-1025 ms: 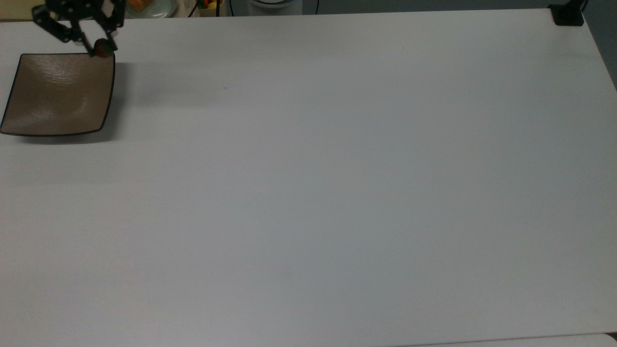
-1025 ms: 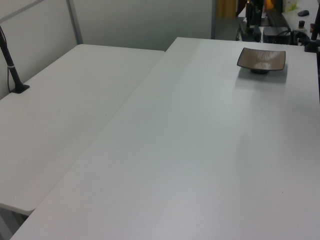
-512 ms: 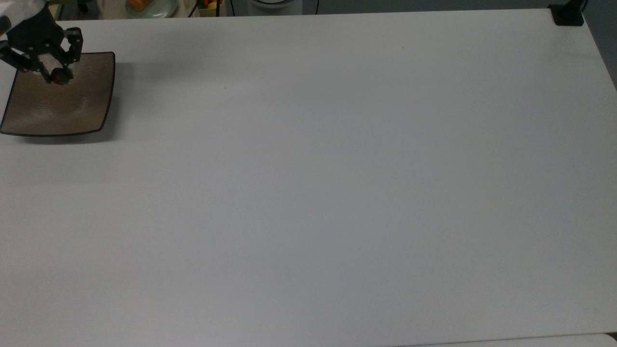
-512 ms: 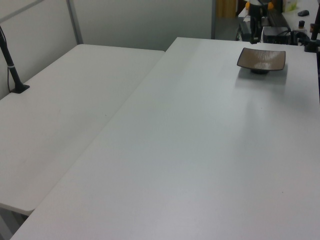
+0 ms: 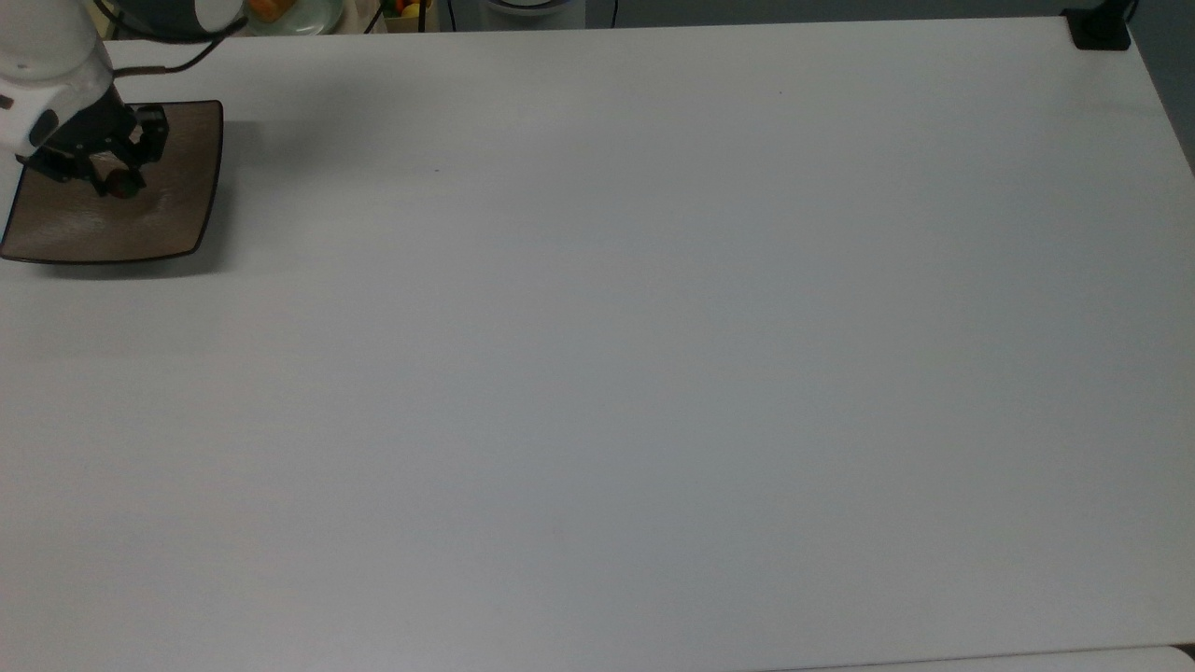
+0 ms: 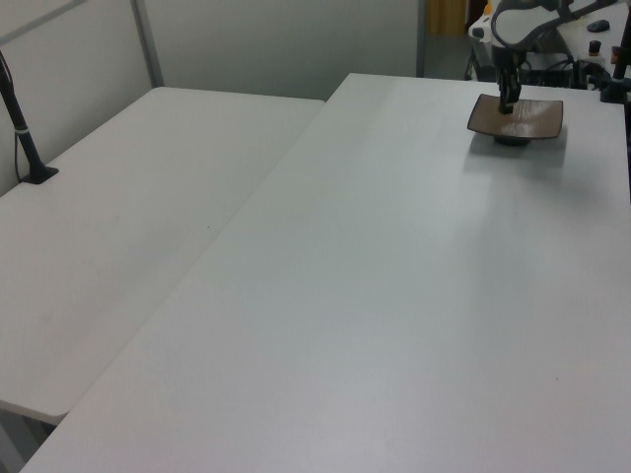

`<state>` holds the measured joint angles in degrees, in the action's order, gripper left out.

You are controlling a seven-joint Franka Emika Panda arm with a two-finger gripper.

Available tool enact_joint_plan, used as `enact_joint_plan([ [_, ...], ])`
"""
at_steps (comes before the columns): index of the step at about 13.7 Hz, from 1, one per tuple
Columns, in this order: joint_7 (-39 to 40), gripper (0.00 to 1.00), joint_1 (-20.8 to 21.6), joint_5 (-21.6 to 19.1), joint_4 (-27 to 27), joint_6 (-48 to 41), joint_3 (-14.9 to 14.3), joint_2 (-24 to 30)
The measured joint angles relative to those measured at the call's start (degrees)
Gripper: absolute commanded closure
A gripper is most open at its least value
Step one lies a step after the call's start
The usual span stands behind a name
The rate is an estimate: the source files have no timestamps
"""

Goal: Strawberries on a ceramic plate

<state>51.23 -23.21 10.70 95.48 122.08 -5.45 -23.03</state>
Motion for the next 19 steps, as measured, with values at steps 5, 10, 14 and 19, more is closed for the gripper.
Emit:
enact_joint_plan([
  [5,0.0,0.18,-0.1,0.0,0.0,1.1,-0.3,-1.8],
  [10,0.0,0.00,0.0,0.0,-0.5,1.1,-0.3,-1.3],
  [14,-2.4,0.00,1.4,-0.1,-1.9,-4.6,-0.2,3.4],
  [19,-16.4,0.00,9.7,-1.1,-2.6,-14.5,0.0,13.4],
])
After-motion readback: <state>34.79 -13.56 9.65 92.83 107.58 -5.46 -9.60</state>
